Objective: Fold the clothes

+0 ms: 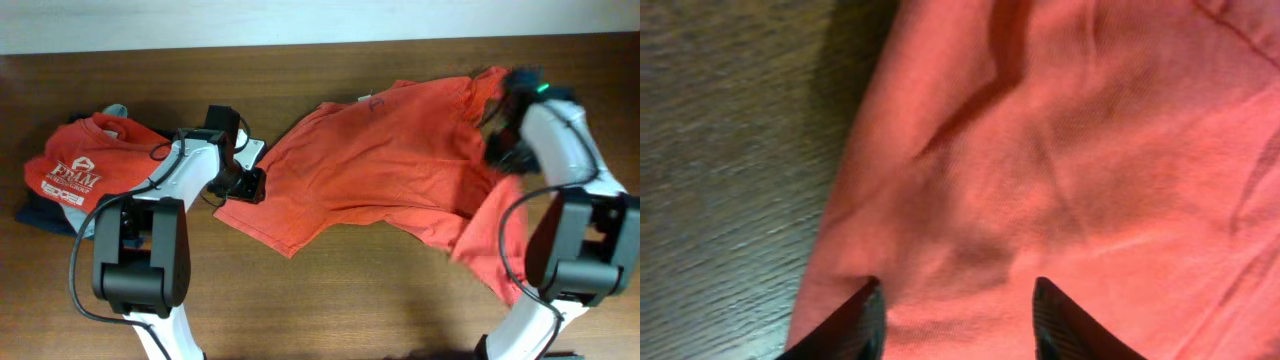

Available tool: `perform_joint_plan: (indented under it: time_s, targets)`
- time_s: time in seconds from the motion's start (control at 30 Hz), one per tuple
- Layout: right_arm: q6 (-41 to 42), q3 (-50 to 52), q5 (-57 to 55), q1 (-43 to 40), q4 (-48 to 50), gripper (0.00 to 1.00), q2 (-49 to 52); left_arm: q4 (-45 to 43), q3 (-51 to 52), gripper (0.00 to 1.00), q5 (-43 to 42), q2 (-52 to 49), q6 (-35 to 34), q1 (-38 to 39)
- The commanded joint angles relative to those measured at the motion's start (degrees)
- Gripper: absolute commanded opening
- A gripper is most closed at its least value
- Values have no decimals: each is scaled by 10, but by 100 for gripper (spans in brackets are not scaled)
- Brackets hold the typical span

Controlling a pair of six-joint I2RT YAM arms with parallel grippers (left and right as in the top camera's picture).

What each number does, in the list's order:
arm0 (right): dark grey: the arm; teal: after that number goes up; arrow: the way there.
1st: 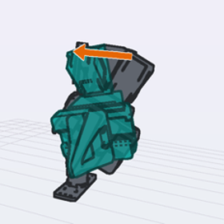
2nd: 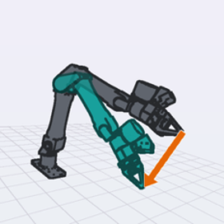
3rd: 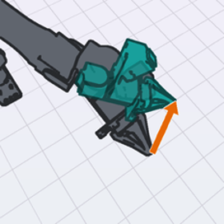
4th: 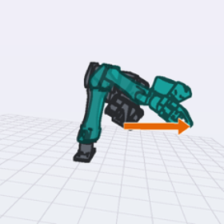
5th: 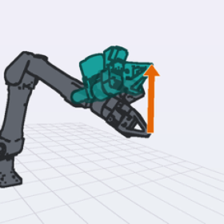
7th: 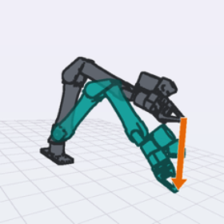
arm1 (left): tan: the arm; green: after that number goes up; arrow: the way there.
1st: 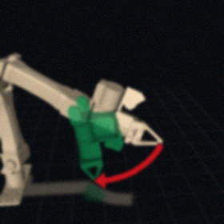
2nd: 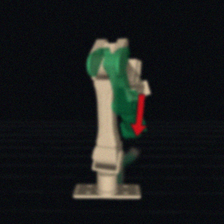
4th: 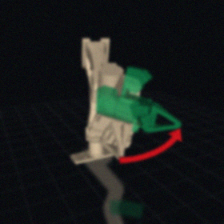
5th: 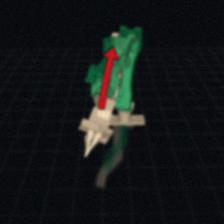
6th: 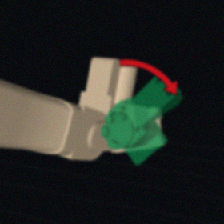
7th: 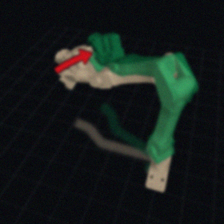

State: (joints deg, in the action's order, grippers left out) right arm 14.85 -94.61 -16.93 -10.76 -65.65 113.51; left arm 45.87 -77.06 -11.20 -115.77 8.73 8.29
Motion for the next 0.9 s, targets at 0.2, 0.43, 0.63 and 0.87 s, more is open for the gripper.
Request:
perform_joint_plan:
  time_s: [0.2,0.43,0.63,0.87]
  targets:
    - [1,-143,-38,-142,63,80,-29,-2,1,45,16,-22,-1,-2]
    - [2,-143,144,-166,-75,89,-27,-2,1,47,16,-22,-1,-2]
    - [-14,-122,163,-135,-176,89,-27,-4,0,47,27,-22,-1,-2]
    - [-30,-25,191,-85,-132,76,-27,-3,-1,47,42,-22,-11,-10]
